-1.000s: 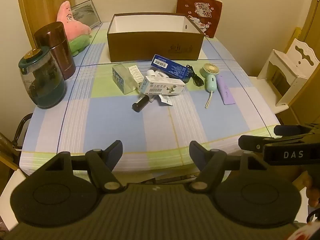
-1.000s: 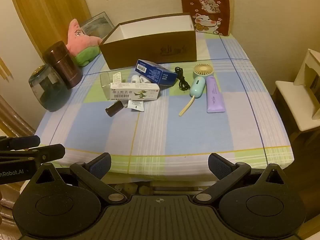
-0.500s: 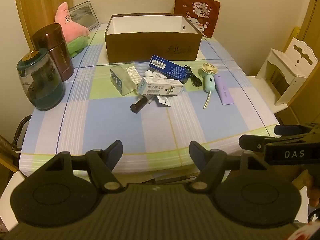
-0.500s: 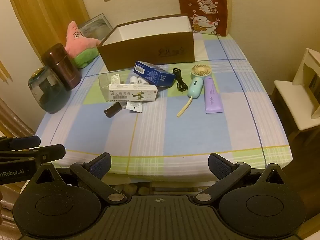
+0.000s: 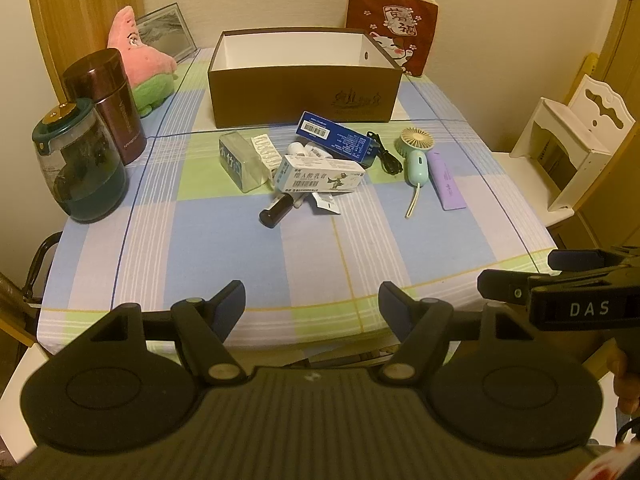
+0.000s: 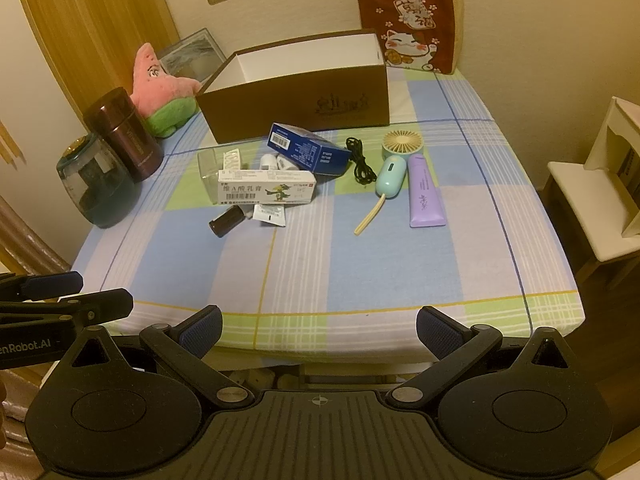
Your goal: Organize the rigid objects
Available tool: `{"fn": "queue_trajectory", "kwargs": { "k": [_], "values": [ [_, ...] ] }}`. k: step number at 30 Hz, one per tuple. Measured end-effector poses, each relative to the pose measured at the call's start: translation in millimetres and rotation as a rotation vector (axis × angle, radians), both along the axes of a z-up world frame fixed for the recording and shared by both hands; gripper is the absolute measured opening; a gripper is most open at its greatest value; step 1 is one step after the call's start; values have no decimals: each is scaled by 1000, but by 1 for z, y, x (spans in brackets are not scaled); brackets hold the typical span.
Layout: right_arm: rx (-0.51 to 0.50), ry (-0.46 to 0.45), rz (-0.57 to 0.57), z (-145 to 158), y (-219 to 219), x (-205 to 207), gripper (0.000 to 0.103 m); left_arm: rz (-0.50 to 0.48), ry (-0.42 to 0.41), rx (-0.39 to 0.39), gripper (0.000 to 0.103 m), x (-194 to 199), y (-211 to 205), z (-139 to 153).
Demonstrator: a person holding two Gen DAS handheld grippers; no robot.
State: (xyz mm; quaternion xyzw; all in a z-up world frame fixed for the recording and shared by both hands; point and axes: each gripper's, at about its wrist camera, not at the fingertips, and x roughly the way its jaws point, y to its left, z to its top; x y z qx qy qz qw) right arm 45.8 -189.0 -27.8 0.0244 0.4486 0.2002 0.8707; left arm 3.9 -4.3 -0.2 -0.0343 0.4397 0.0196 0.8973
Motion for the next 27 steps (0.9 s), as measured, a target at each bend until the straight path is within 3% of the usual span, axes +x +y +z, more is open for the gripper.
{"fn": "queue_trajectory", "kwargs": {
  "k": [27],
  "values": [
    [2, -9, -4, 7, -3, 0, 103, -8, -10, 3, 72, 0, -2, 4]
  ]
}}
